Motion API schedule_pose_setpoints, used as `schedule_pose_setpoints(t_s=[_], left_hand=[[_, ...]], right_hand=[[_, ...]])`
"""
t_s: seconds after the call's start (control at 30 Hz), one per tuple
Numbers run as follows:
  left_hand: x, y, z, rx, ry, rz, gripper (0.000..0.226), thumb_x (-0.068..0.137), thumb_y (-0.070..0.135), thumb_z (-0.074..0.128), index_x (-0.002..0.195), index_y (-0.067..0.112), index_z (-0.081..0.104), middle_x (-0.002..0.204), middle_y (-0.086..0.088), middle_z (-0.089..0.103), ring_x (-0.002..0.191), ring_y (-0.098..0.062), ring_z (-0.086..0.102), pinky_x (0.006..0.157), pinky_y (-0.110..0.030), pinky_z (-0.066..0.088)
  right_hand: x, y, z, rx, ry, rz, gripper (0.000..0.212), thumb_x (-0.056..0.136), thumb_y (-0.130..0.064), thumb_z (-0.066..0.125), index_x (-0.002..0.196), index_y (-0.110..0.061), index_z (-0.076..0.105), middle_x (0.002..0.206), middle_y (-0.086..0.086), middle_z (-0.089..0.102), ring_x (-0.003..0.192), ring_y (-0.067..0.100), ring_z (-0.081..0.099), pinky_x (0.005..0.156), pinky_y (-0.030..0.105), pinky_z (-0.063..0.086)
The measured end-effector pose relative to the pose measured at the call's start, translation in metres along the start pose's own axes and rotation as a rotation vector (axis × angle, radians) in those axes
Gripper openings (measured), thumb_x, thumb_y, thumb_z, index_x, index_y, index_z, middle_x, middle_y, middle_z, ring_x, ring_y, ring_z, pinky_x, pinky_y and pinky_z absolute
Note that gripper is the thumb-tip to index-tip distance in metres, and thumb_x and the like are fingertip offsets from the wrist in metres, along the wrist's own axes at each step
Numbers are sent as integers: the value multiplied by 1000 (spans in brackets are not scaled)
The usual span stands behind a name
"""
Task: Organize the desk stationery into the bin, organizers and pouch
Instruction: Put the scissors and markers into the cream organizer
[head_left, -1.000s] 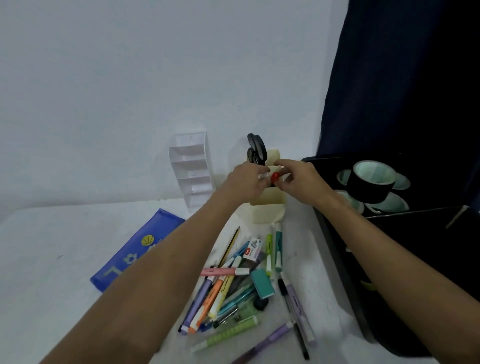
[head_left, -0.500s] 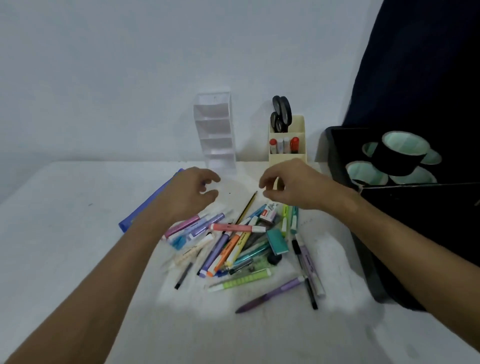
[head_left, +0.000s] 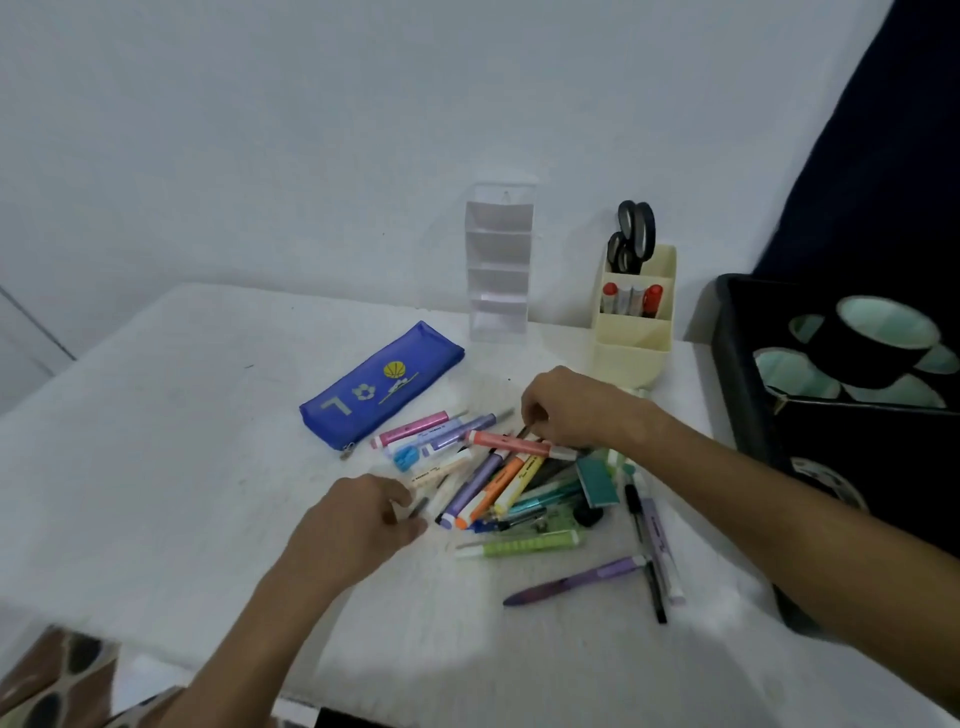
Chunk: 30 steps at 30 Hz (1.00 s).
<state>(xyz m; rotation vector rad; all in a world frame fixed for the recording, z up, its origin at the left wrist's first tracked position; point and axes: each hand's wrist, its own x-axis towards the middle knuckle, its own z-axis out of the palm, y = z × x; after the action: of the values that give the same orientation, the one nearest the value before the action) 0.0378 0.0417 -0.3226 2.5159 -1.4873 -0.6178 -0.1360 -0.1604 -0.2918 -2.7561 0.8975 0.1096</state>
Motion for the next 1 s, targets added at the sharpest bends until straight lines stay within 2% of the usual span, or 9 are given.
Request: schedule_pose_setpoints(t_s=[0.13,0.27,0.43,0.53,0.63,0.7,0.77,0.9,1.0], left_hand=[[0,7,7,42,42,22,31,85,44,61,111,29,66,92,7,63,80,-9,54,67,-21,41],[1,11,8,45,38,13,24,87,40,59,105,26,68,95,6,64,80,-8,57,65,-17,41],[-1,9,0,2,76,3,28,86,43,59,109,27,66,100,5,67,82,-9,60,73,-21,50],[-2,7,-8,-11,100,36,21,85,35,59,100,25,69,95,5,69,77,-9,60,67,-19,47],[-3,9,-22,-97,158,99,15,84,31,64,95,24,71,87,7,70,69,-6,60,59,-12,42],[-3,15,-34,-178,213,134,7,83,29,67,88,26,71,81,12,68,67,0,60,55,-4,39],[-1,22,-48,-240,270,174,2,82,28,70,84,27,70,76,15,67,68,3,61,56,-3,40],[11,42,-74,-413,379,200,14,81,23,72,95,23,72,80,10,68,75,1,64,64,-5,41],[24,69,-92,-405,479,302,21,82,20,70,102,20,72,83,9,68,73,3,62,70,-11,48]], right_hand=[[4,1,5,33,-67,-26,25,91,-17,56,114,-14,66,119,5,61,105,20,58,90,28,47],[19,-2,9,66,-114,-38,29,95,-20,53,122,-15,63,125,5,60,110,20,56,96,30,45],[33,-8,11,-26,-217,-84,29,93,-16,54,121,-14,64,122,7,62,106,22,57,92,33,48],[36,-8,13,-59,-241,-100,29,90,-11,57,118,-14,67,116,7,66,99,21,60,87,31,49],[37,-4,9,-9,-243,-84,27,89,-10,60,114,-12,69,114,7,67,97,20,61,84,28,49],[36,3,0,58,-212,-70,24,89,-11,61,111,-13,69,113,4,68,95,16,61,83,25,47],[33,11,-15,131,-149,-63,19,89,-14,63,107,-15,70,110,0,69,91,10,60,81,21,44],[16,23,-52,278,1,-64,17,88,-18,65,104,-18,71,102,-7,69,87,3,61,77,15,45],[-2,30,-80,341,123,-47,15,88,-20,66,102,-23,72,99,-11,68,85,0,61,72,11,43]])
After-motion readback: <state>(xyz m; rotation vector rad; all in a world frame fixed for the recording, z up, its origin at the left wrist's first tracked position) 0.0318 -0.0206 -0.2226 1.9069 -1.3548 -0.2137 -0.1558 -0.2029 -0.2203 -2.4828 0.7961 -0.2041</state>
